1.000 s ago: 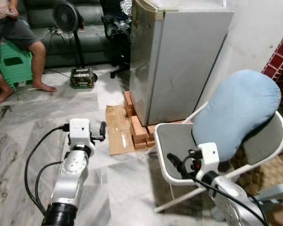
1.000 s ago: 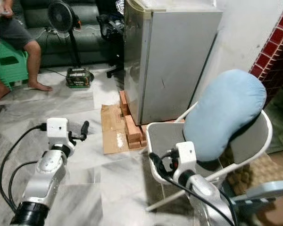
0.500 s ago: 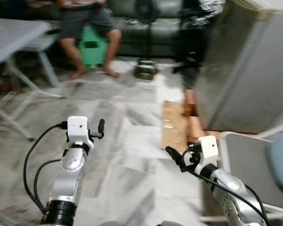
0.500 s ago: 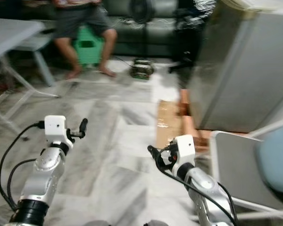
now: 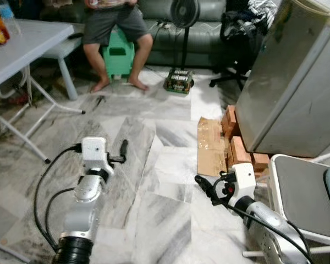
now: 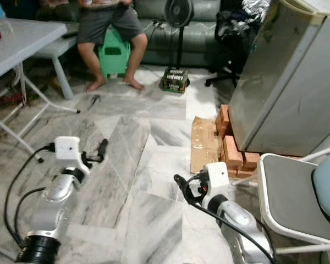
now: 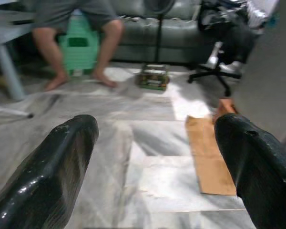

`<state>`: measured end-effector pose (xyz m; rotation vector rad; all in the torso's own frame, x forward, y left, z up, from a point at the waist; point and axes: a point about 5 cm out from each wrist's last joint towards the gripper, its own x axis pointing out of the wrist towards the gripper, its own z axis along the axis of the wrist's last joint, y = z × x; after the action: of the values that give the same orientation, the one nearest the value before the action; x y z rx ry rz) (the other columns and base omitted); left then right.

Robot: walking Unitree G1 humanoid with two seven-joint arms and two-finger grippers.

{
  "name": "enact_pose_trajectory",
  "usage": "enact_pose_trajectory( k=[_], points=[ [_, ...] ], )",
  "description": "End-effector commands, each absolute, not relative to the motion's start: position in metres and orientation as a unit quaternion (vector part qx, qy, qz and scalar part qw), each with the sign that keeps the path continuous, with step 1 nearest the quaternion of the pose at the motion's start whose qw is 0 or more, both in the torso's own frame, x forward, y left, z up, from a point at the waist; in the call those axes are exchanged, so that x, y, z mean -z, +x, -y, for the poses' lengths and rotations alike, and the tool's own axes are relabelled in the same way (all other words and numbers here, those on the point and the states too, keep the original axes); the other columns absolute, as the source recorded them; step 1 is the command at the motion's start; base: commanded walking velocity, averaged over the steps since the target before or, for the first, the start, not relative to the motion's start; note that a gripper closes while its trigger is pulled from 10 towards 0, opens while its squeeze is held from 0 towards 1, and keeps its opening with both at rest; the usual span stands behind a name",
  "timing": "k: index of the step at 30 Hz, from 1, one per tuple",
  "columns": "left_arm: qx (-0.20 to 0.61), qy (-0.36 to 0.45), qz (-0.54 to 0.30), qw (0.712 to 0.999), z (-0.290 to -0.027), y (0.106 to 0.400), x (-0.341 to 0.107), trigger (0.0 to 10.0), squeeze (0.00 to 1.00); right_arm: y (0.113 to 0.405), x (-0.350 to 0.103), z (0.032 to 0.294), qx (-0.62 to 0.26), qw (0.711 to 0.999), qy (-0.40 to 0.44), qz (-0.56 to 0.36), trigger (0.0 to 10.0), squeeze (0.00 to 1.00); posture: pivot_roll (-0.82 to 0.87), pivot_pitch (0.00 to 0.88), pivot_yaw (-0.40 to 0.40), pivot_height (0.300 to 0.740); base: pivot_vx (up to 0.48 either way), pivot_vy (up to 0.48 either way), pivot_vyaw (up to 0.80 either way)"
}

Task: Restocking fridge

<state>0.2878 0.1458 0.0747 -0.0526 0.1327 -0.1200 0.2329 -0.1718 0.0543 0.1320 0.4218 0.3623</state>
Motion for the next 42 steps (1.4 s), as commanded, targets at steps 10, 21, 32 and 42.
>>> enact_pose_trajectory(
  k=[10, 21, 32, 42],
  points=[
    [0.055, -0.020, -0.058, 0.997, -0.1512, 0.2904, -0.0797, 10.0, 0.00, 0.2364, -0.0577, 0.1730, -0.172, 0.962, 0.070, -0.200, 10.0, 0.00, -0.05, 0.000, 0.004, 0.740, 0.469, 0.000, 0.00],
    [0.054, -0.017, -0.059, 0.997, -0.1532, 0.2902, -0.0795, 10.0, 0.00, 0.2384, -0.0567, 0.1729, -0.174, 0.961, 0.070, -0.205, 10.0, 0.00, -0.05, 0.000, 0.003, 0.740, 0.469, 0.000, 0.00],
    [0.054, -0.016, -0.059, 0.997, -0.1528, 0.2915, -0.0795, 10.0, 0.00, 0.2404, -0.0549, 0.1724, -0.177, 0.959, 0.067, -0.210, 10.0, 0.00, -0.05, 0.000, 0.001, 0.740, 0.467, 0.000, -0.64],
    [0.055, -0.015, -0.059, 0.997, -0.1519, 0.2919, -0.0795, 10.0, 0.00, 0.2405, -0.0550, 0.1730, -0.177, 0.959, 0.068, -0.210, 10.0, 0.00, -0.05, 0.000, 0.002, 0.740, 0.464, 0.000, -0.80]
  ],
)
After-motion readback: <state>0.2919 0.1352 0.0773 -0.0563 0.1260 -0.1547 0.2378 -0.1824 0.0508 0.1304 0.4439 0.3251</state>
